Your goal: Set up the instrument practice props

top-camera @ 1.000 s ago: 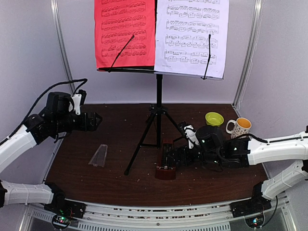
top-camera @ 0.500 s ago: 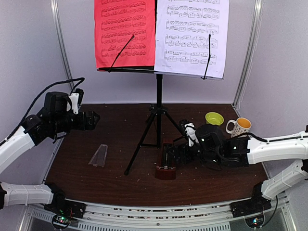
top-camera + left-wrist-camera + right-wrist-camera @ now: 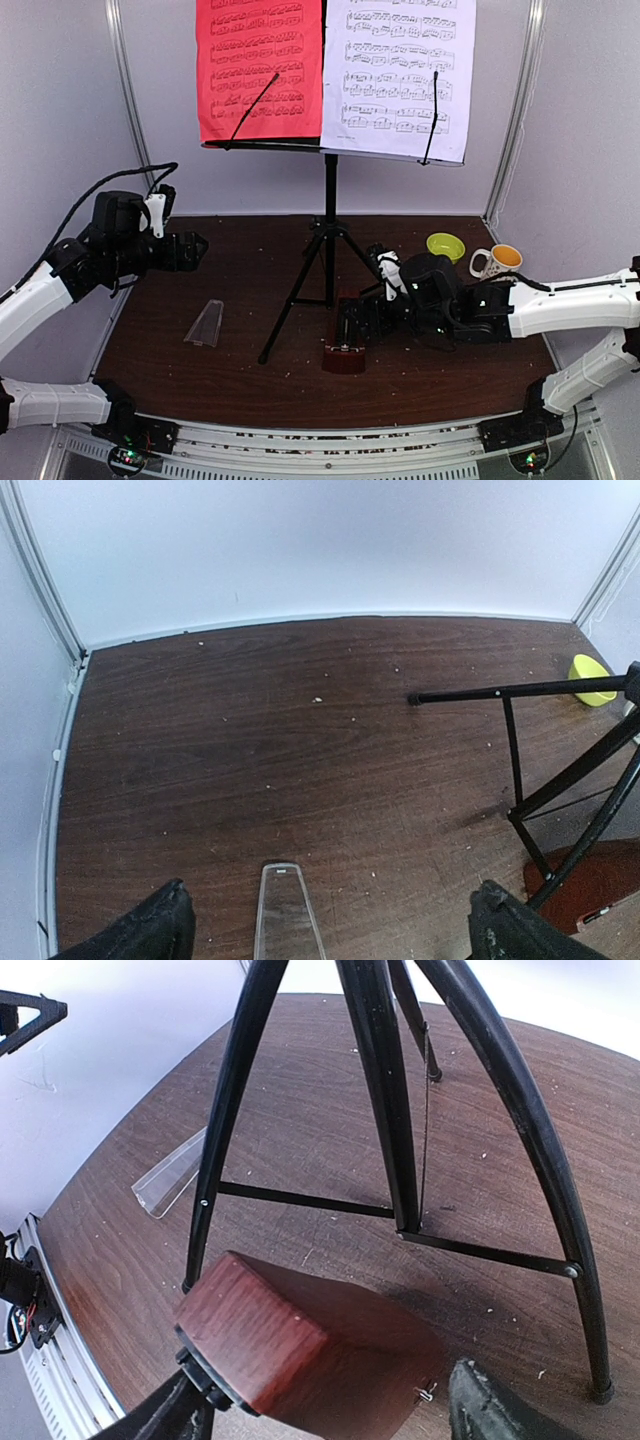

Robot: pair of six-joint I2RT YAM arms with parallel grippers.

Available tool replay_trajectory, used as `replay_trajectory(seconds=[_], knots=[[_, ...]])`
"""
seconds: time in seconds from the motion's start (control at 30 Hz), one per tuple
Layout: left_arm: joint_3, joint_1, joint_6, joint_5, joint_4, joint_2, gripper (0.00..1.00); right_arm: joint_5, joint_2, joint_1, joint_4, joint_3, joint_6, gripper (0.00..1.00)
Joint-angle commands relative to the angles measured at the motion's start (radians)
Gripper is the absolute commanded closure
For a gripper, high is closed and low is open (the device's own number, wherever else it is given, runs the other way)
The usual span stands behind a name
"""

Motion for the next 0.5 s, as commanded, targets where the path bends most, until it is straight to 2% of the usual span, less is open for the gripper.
replay_trajectory(seconds=[0.0,0.3,0.47], knots=[[-0.004,-0.002,0.024,-0.006,0.049,-0.010,0.02,0.021,-0.004,0.000,0.007,0.001,-0.014,0.22],[0.001,-0.002,0.032,-0.002,0.046,-0.001,0.02,0.031,-0.043,0.000,0.034,-0.064,-0.021,0.42],[0.001,-0.002,0.038,-0.002,0.049,-0.005,0.02,0.025,-0.055,0.000,0.035,-0.076,-0.022,0.46]])
